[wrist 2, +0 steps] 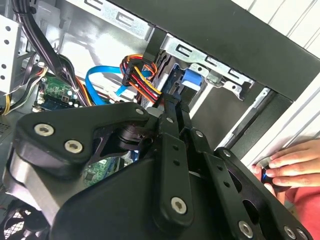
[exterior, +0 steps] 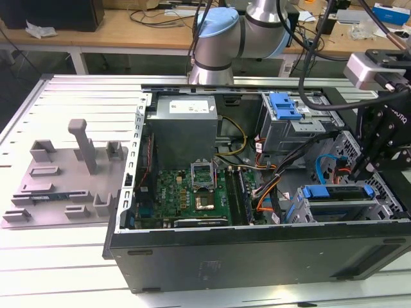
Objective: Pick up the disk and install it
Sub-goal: 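Insert the first disk wire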
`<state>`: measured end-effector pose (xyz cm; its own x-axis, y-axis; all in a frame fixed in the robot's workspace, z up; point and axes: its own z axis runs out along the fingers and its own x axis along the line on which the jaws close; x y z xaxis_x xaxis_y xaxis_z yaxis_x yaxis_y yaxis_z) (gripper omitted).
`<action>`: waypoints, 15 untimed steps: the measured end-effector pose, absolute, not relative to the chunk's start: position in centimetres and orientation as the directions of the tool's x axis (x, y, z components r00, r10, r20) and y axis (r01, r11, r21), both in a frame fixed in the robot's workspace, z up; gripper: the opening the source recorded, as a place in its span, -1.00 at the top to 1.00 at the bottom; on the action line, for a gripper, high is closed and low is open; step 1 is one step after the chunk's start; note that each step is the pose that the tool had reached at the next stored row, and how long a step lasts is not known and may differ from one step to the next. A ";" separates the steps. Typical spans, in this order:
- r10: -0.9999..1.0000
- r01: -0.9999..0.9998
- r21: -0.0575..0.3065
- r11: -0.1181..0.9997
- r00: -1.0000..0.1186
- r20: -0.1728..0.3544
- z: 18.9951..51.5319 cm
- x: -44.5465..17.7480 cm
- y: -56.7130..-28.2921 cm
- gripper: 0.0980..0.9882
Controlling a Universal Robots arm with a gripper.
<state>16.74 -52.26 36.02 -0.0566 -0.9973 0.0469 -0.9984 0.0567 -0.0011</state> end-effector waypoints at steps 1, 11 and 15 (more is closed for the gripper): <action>-0.997 -0.998 -0.001 0.057 -0.057 0.047 36.0 16.7 -52.3 0.85; -0.997 -0.998 -0.001 0.057 -0.057 0.047 35.9 16.7 -52.3 0.85; -0.997 -0.998 -0.001 0.057 -0.057 0.047 35.8 16.7 -52.3 0.85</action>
<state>16.70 -52.30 35.83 -0.0568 -0.9973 0.0471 -0.9984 0.0568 -0.0011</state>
